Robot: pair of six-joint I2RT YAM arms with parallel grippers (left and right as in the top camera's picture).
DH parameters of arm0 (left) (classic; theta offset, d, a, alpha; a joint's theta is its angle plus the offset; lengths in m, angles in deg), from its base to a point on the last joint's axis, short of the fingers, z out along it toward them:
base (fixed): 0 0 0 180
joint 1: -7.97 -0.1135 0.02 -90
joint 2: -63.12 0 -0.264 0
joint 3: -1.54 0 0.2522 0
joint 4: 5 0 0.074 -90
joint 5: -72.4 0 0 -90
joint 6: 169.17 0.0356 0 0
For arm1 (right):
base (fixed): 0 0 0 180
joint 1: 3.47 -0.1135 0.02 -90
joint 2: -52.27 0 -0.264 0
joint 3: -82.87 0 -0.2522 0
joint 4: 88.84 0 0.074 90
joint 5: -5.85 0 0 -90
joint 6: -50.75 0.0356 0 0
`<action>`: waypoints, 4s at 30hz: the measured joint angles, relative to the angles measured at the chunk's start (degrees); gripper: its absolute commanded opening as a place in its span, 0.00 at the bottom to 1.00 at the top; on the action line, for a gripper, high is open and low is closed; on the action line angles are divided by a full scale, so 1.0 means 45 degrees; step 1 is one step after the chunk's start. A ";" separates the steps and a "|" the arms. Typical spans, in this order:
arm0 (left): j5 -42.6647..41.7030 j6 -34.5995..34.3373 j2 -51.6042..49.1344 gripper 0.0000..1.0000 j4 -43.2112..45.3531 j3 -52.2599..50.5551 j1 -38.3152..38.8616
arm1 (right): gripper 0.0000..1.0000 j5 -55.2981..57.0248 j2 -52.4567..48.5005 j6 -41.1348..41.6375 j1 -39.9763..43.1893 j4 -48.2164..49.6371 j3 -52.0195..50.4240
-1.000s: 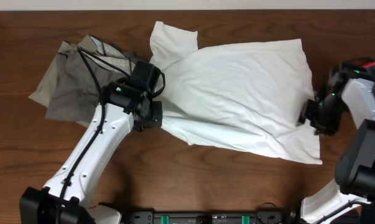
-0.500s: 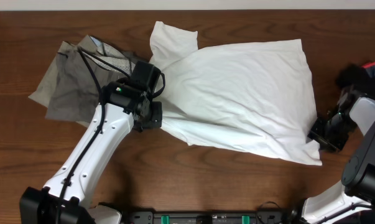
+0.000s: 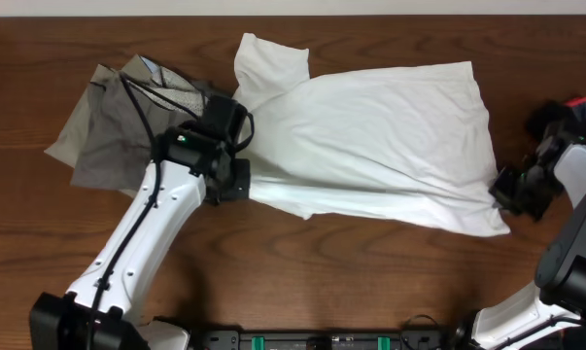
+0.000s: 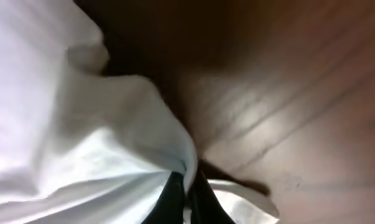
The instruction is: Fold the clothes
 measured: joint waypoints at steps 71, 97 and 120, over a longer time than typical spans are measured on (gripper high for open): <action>-0.0748 0.3444 -0.5032 0.06 0.2676 0.0461 0.3468 | 0.56 -0.2749 0.0000 -0.0185 0.0146 0.0913 0.0364; -0.2195 0.2647 -0.1564 0.06 -0.4527 0.3162 0.3468 | 0.52 -0.3079 0.0000 -0.1603 0.0141 -0.2200 0.0369; -0.2215 0.2642 -0.1564 0.06 -0.5348 0.3157 0.3468 | 0.01 -0.1967 0.0466 -0.1054 0.0903 -0.1763 0.0403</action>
